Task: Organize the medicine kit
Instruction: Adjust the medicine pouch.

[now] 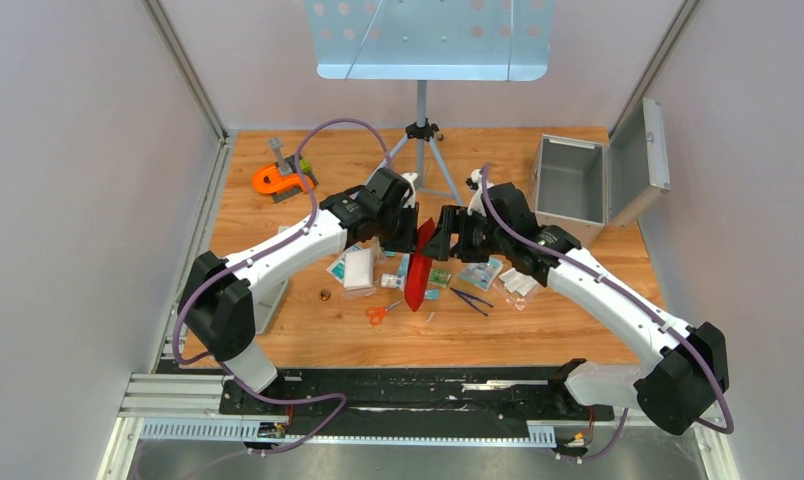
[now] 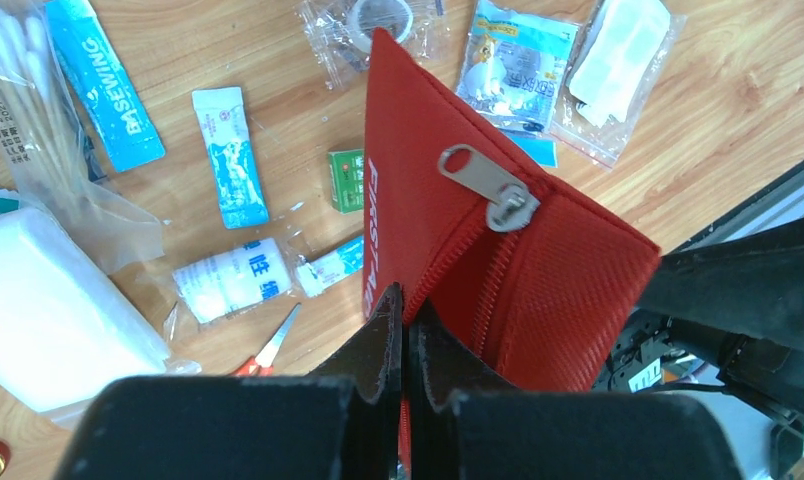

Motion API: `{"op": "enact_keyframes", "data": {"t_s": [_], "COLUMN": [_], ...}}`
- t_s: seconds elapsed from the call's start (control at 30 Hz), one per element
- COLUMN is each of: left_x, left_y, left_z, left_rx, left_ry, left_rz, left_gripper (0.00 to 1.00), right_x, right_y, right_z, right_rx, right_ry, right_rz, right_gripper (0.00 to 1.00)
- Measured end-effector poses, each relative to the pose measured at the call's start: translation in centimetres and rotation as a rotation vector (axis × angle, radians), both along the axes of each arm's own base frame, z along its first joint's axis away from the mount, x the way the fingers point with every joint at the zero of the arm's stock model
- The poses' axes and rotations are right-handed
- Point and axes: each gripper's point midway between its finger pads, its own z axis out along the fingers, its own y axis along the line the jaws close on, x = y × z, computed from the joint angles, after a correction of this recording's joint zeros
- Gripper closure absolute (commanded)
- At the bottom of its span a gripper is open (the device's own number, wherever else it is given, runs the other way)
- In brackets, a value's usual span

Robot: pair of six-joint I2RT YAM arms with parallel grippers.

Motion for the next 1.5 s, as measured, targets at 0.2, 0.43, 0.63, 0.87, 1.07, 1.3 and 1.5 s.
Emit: {"op": "enact_keyframes", "data": {"t_s": [0.2,0.43,0.63,0.87,1.07,1.3,1.5], "left_x": [0.0,0.2,0.3,0.5,0.6,0.7,0.9], "left_y": [0.1,1.2,1.6,1.6,1.8,2.1,2.1], "left_z": [0.0,-0.4,-0.6,-0.4,-0.4,-0.5,-0.1], "left_rx": [0.006,0.057,0.073,0.075,0.079,0.094,0.089], "left_ry": [0.002,0.001,0.005,0.004,0.003,0.006,0.001], "left_rz": [0.003,0.044,0.071,0.089,0.11,0.13,0.138], "left_gripper": [1.0,1.0,1.0,1.0,1.0,1.0,1.0], "right_x": [-0.5,-1.5,-1.9,-1.1,-0.8,-0.8,-1.0], "right_y": [0.0,1.3,2.4,2.4,2.6,3.2,3.6], "right_z": [-0.8,-0.8,-1.4,-3.4,-3.8,-3.2,-3.2], "right_rx": [0.011,0.029,0.031,-0.01,-0.016,0.011,0.013], "right_ry": [0.041,0.07,0.099,0.135,0.138,0.117,0.115], "right_rz": [-0.011,-0.019,-0.051,-0.107,-0.108,-0.097,-0.088], "right_gripper": [0.3,0.32,0.49,0.52,0.38,0.43,0.91]}}
